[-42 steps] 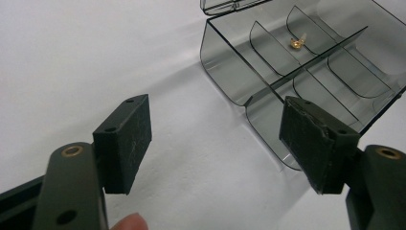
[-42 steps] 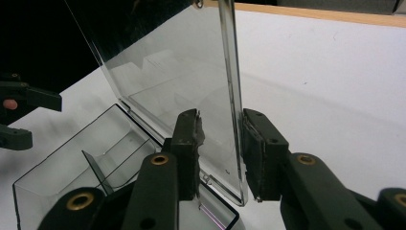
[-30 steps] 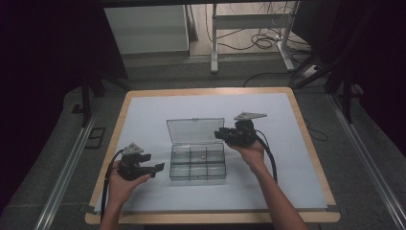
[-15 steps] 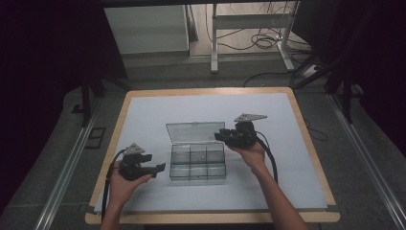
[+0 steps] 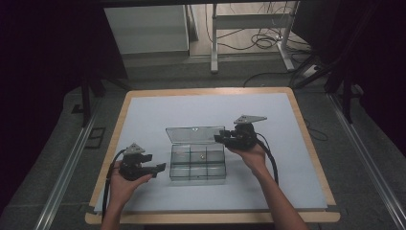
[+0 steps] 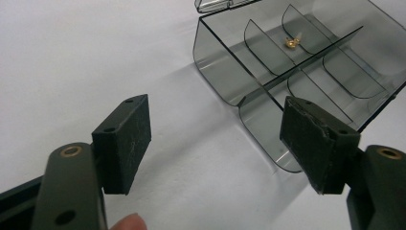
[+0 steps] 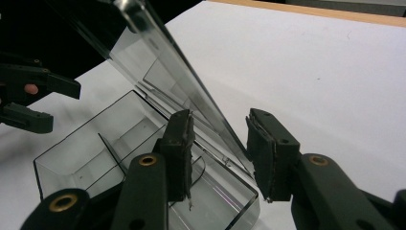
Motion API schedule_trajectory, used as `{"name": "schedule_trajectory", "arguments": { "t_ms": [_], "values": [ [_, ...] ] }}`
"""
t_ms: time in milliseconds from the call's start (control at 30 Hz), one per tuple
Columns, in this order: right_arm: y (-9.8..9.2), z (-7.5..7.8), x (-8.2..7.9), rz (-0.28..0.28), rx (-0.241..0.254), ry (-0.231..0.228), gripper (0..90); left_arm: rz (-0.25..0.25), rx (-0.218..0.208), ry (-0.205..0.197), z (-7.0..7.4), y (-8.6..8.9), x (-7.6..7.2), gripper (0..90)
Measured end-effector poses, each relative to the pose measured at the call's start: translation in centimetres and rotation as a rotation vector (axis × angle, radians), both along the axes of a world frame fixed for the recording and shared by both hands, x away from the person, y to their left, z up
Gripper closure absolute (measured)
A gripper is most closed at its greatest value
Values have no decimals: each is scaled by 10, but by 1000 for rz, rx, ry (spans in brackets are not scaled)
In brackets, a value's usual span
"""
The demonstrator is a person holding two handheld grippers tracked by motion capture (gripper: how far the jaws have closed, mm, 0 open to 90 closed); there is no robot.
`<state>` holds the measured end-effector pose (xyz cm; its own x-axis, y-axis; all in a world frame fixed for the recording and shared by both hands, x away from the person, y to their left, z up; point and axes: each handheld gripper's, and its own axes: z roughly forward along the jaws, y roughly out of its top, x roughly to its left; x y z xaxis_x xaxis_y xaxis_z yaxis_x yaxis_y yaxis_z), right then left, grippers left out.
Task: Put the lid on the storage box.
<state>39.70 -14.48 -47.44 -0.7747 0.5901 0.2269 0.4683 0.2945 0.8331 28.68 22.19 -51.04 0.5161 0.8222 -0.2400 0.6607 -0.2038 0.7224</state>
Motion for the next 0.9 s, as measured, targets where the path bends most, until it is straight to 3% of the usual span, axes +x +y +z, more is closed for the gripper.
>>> {"name": "schedule_trajectory", "arguments": {
  "t_ms": [100, 233, 367, 567, 667, 900],
  "values": [
    [0, 0, -1, 1, -1, -3, 594, 4, -8, -2, 2, -1, -1, 272],
    [1, 0, -1, 1, -4, -6, 590, 0, -23, -36, 8, -3, -4, 346],
    [1, 0, -2, -1, -2, -1, 586, -9, -41, -80, 14, -11, -7, 511],
    [1, 1, -3, 7, -14, -4, 579, -45, -33, -158, 28, -28, -6, 785],
    [1, 1, -3, 9, -16, -3, 577, -39, -59, -204, 35, -35, -3, 876],
    [1, 1, -4, 9, -23, -4, 575, -35, -81, -238, 48, -44, 8, 898]
  ]
}}
